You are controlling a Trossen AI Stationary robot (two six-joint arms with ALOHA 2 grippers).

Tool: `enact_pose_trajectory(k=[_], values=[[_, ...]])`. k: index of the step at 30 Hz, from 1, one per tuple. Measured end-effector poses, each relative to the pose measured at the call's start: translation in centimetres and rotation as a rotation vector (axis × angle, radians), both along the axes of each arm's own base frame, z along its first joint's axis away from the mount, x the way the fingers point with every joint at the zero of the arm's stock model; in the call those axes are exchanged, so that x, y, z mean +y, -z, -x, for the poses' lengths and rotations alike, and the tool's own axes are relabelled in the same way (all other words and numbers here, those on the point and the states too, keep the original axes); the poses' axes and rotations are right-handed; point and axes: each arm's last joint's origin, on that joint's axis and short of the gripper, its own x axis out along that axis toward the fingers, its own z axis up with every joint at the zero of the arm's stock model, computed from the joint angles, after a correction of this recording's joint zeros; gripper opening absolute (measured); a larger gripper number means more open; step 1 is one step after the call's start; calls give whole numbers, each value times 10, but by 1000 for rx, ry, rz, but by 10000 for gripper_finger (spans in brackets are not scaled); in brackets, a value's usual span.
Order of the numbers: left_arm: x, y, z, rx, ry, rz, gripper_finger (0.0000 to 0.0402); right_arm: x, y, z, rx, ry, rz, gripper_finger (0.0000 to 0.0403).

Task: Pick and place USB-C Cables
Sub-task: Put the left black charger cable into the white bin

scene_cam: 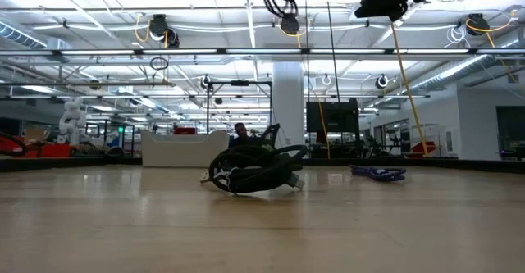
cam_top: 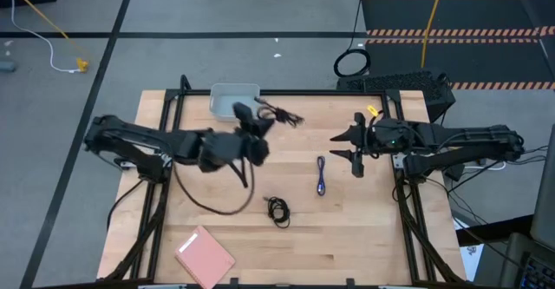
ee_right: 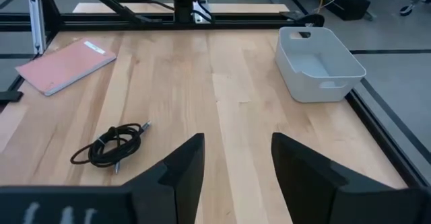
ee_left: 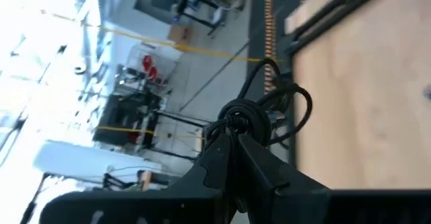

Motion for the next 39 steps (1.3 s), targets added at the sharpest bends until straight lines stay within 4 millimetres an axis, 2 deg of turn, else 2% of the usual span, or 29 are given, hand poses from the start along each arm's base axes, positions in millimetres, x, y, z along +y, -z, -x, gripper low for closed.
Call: enact_pose_trajectory(k=[4,8,12,18,21,25,32,36,39], values=[[12,-23,24,-64,-36,0,10,0,0,0,1,-2,1,164],[21,-38,49,-106,-55,31,14,0,0,0,1,-3,1,164],[30,-46,71,-133,-33,92,26,0,0,0,1,-4,3,164],[43,-57,100,-212,2,214,9,0,0,0,0,-5,4,164],[52,-60,109,-260,-25,270,18,0,0,0,-1,-5,5,164],[61,-63,116,-279,21,317,25,0,-1,-1,-6,-5,5,164],[87,-61,128,-285,-58,362,11,0,-1,-1,-7,-5,5,164],[102,-57,131,-284,-32,457,23,0,0,-1,-5,-9,12,164],[110,-57,133,-297,-4,499,13,0,0,-1,-5,-10,15,164]])
